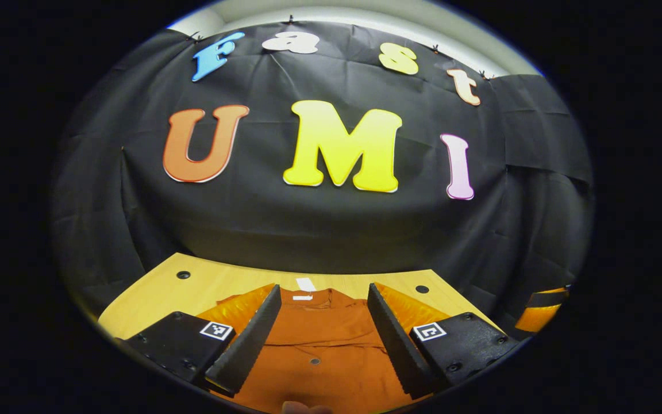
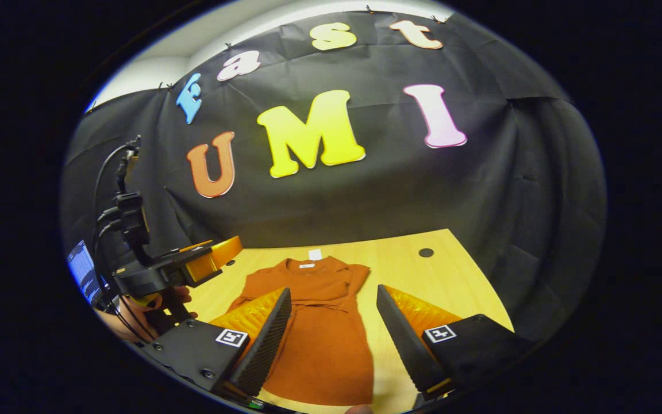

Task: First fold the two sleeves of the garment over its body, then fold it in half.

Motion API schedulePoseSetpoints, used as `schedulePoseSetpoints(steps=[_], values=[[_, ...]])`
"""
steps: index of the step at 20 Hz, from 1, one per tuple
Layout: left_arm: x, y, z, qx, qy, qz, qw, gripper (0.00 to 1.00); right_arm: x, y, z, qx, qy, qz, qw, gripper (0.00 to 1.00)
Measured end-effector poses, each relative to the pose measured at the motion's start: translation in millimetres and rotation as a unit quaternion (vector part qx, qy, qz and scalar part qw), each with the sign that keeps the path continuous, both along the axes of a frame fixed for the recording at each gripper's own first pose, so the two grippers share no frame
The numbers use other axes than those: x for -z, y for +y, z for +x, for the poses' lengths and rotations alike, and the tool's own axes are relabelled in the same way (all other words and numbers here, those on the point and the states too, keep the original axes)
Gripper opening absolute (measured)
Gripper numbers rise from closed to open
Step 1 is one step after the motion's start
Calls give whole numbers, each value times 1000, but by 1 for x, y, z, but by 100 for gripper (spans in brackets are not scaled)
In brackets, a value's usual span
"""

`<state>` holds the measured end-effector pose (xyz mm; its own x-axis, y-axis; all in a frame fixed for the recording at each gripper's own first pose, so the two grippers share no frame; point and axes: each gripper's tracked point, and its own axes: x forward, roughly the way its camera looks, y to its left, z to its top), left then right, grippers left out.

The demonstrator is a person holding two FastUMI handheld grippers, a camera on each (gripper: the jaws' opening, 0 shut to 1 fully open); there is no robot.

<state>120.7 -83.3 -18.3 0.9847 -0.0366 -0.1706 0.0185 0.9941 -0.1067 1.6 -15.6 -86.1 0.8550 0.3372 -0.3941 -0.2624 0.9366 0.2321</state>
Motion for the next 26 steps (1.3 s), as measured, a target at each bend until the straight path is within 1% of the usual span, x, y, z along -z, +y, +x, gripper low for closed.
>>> schedulePoseSetpoints(steps=[2,4,5,7,9,10,11,14,15,17,18,19,21,22,23,24,26], values=[[-9,25,-25,-18,-19,7,1000,98,-9,18,-8,-2,-29,-10,1000,95],[-12,41,-48,-22,-26,7,999,98,-15,33,-19,-8,-58,-30,998,95],[-10,47,-56,-21,-25,6,999,98,-15,39,-27,-11,-67,-39,997,95],[-6,56,-74,-14,-23,4,1000,98,-10,48,-40,-17,-63,-43,997,96],[6,67,-86,-3,-16,2,1000,98,2,47,-50,-13,-42,-30,999,96],[18,71,-93,6,-4,-2,1000,100,11,41,-54,-9,-28,-29,999,96],[33,78,-100,10,17,-6,1000,98,26,31,-57,-5,-9,-35,999,96],[81,115,-130,8,75,-10,997,98,68,-5,-67,5,45,-60,997,96],[99,123,-140,14,98,-9,995,98,79,-21,-70,14,56,-69,996,96],[137,134,-163,36,148,-4,988,98,101,-52,-78,36,77,-80,993,96],[155,142,-177,49,171,-12,984,99,115,-65,-83,44,92,-81,991,96],[171,145,-189,61,195,-33,978,99,129,-76,-91,49,111,-85,989,96],[205,141,-214,90,251,-97,959,99,161,-96,-104,62,141,-100,983,96],[221,144,-221,90,272,-125,950,99,176,-101,-112,66,158,-106,979,96],[236,146,-225,88,294,-143,941,99,191,-101,-120,65,173,-110,977,96],[250,151,-223,80,313,-153,934,99,205,-99,-126,58,185,-121,974,96],[267,157,-225,67,331,-178,924,99,228,-96,-135,37,206,-143,967,96]])
